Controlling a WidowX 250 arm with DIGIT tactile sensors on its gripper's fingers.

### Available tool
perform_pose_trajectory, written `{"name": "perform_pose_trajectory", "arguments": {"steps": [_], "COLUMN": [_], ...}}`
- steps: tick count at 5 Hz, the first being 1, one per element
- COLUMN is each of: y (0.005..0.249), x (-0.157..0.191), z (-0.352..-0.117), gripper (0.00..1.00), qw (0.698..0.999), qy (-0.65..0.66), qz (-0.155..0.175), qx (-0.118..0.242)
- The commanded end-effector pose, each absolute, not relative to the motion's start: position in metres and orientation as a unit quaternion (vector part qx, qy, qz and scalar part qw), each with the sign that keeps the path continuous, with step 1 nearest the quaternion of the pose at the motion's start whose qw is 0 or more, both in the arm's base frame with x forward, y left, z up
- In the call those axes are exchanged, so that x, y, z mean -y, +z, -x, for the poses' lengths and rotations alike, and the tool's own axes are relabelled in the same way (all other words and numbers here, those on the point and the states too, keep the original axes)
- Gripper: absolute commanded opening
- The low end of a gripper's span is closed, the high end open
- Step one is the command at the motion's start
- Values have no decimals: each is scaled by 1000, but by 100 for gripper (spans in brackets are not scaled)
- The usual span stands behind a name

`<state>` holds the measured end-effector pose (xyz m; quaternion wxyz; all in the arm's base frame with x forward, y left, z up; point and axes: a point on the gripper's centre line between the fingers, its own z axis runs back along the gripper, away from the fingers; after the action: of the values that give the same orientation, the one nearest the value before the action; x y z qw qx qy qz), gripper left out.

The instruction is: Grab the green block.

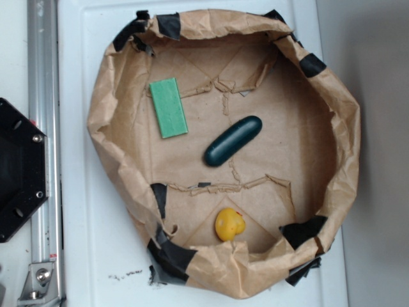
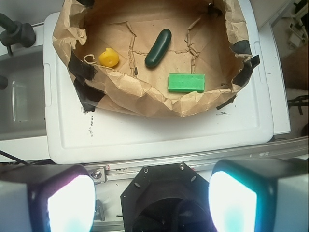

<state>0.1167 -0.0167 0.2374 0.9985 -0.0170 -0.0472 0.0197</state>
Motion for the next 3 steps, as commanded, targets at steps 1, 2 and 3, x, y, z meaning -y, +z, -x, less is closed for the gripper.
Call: {"name": "perform_pose_trajectory", "arguments": {"steps": [1, 2, 3], "y": [237, 212, 202], "x": [17, -7, -9], "z": [-117, -167, -210], "gripper": [100, 100, 100], "qw": [999, 992, 971], "qy": [20, -102, -226], "qz": [17, 14, 12], "qx": [47, 78, 77]}}
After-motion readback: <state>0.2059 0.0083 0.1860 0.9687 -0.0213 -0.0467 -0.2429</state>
